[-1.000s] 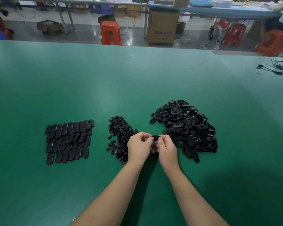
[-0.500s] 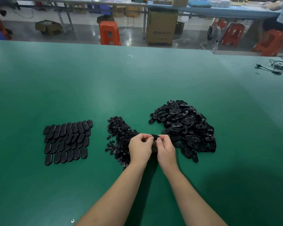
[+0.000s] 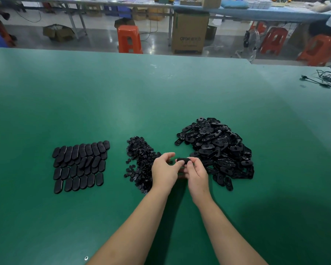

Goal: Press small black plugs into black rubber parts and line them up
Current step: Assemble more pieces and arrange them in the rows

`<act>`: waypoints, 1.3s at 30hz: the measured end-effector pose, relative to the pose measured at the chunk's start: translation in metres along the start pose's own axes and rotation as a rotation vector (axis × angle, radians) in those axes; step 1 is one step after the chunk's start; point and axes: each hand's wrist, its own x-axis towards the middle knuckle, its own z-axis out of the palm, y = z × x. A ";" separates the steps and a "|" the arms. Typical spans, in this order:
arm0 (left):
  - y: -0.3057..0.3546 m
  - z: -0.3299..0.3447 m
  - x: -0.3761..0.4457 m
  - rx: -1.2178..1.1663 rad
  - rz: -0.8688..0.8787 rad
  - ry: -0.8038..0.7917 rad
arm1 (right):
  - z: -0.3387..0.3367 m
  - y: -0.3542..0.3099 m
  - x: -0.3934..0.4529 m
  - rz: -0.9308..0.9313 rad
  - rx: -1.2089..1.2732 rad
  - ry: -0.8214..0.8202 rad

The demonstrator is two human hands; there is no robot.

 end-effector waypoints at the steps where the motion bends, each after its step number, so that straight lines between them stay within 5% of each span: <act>1: 0.000 -0.002 0.002 -0.008 -0.005 -0.043 | 0.000 -0.001 0.000 0.001 0.025 -0.005; 7: -0.001 -0.014 0.008 0.152 0.074 -0.076 | -0.001 -0.001 -0.002 -0.074 -0.010 -0.051; 12: -0.003 -0.022 0.008 0.058 0.024 -0.147 | 0.001 -0.002 -0.003 -0.124 -0.050 -0.045; 39: 0.007 -0.011 -0.005 0.225 0.065 -0.114 | -0.001 0.000 -0.001 -0.080 -0.003 -0.029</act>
